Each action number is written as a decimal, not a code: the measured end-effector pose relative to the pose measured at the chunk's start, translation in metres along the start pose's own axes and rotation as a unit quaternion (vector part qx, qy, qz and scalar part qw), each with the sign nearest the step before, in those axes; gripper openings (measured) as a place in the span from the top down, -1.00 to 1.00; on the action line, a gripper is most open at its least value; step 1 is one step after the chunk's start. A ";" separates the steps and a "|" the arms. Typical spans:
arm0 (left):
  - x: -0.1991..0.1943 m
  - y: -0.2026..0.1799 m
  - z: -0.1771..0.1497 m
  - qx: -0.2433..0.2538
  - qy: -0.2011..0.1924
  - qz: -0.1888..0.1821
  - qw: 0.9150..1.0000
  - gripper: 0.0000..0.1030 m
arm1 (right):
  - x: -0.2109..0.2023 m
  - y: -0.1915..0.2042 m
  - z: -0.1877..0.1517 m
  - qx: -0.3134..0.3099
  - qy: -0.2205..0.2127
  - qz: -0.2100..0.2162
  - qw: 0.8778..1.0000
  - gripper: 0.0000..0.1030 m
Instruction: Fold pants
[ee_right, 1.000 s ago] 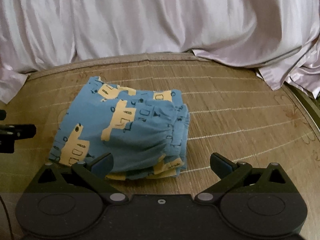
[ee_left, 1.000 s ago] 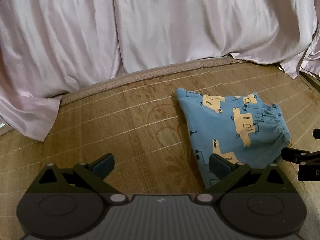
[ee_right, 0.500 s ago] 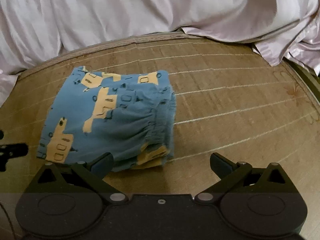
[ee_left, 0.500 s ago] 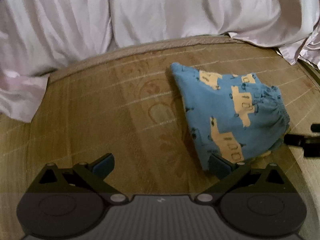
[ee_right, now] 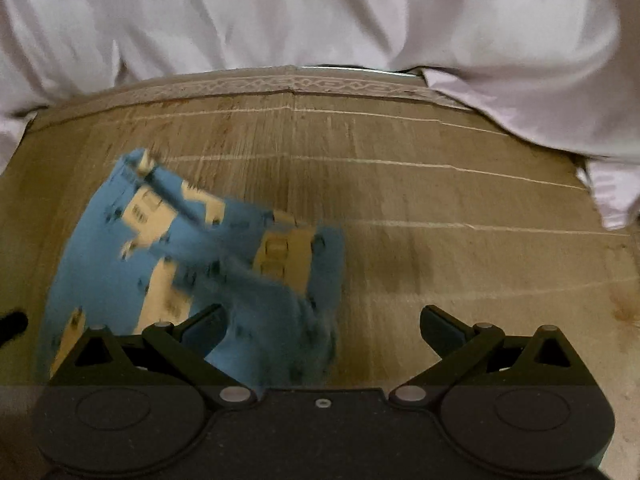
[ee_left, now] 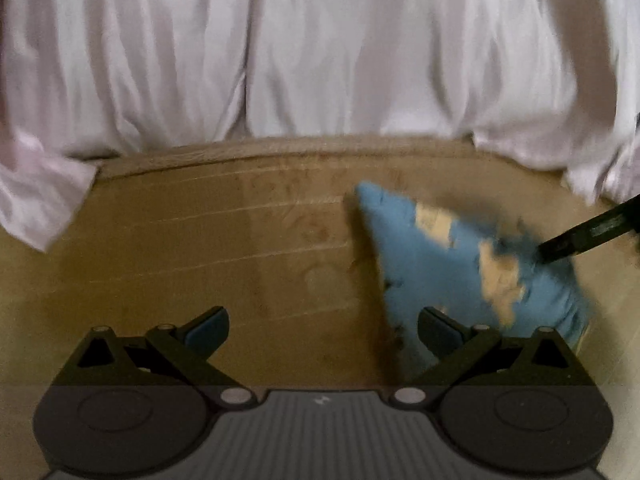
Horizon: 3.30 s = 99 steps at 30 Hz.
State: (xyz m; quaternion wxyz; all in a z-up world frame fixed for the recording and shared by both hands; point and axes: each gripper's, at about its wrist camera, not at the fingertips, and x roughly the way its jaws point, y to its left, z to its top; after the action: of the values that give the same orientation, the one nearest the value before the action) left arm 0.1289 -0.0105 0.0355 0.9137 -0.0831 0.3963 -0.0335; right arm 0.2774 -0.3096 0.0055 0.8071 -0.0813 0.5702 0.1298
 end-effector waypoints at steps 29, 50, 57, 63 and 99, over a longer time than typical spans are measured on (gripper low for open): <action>0.028 0.022 -0.023 -0.078 0.000 -0.168 0.983 -0.60 | 0.032 -0.007 -0.025 0.114 -0.144 0.061 0.981 -0.04; 0.026 0.001 -0.017 -0.029 0.067 -0.162 0.984 0.10 | 0.027 0.012 -0.035 0.142 -0.144 0.007 0.979 0.11; 0.028 0.002 -0.015 -0.033 0.080 -0.168 0.982 0.37 | 0.017 0.009 -0.043 0.177 -0.155 0.016 0.972 0.59; 0.025 0.008 -0.014 -0.049 0.083 -0.167 0.981 0.56 | 0.000 0.001 -0.073 0.239 -0.167 0.038 0.956 0.75; 0.044 0.144 0.033 -0.202 -0.004 -0.069 0.977 0.65 | 0.022 0.170 0.094 -0.174 -0.292 0.062 0.938 0.90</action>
State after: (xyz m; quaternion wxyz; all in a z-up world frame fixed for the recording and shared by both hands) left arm 0.1819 0.1296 0.0005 0.8750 -0.2933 0.3849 -0.0153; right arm 0.3175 -0.1189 0.0189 0.9017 -0.1434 0.2818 0.2950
